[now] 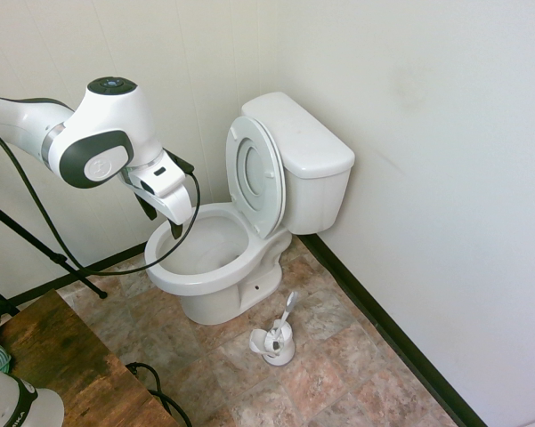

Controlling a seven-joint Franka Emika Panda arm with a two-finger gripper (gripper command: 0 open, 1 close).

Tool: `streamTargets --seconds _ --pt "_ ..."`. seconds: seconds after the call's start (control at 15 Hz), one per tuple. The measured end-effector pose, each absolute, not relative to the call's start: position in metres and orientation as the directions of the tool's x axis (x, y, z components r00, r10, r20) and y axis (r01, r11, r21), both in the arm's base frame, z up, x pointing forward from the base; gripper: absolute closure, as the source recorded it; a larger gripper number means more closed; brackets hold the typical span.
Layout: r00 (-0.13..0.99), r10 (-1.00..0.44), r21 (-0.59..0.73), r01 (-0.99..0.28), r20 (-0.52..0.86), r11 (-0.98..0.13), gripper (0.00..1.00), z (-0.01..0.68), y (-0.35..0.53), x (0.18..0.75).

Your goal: Clean the toilet

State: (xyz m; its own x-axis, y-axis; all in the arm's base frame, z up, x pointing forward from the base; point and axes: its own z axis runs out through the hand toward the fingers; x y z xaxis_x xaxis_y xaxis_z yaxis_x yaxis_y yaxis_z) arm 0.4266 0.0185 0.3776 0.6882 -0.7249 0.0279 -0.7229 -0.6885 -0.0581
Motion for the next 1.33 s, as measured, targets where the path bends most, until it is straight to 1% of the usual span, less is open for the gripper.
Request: streamTargets --seconds 0.27,0.53,0.67,0.93,1.33 --pt "0.667 -0.744 -0.069 -0.74 0.044 -0.669 0.0 0.385 0.015 0.441" --pt "0.555 -0.83 -0.093 -0.825 0.05 -0.557 0.0 0.387 -0.024 0.503" --pt "0.483 -0.874 -0.082 -0.87 0.051 -0.486 0.0 0.371 -0.053 0.533" --pt "0.409 -0.911 -0.038 -0.911 0.052 -0.412 0.0 0.328 -0.09 0.581" --pt "0.279 -0.96 0.036 -0.96 0.02 -0.278 0.0 0.258 -0.141 0.612"
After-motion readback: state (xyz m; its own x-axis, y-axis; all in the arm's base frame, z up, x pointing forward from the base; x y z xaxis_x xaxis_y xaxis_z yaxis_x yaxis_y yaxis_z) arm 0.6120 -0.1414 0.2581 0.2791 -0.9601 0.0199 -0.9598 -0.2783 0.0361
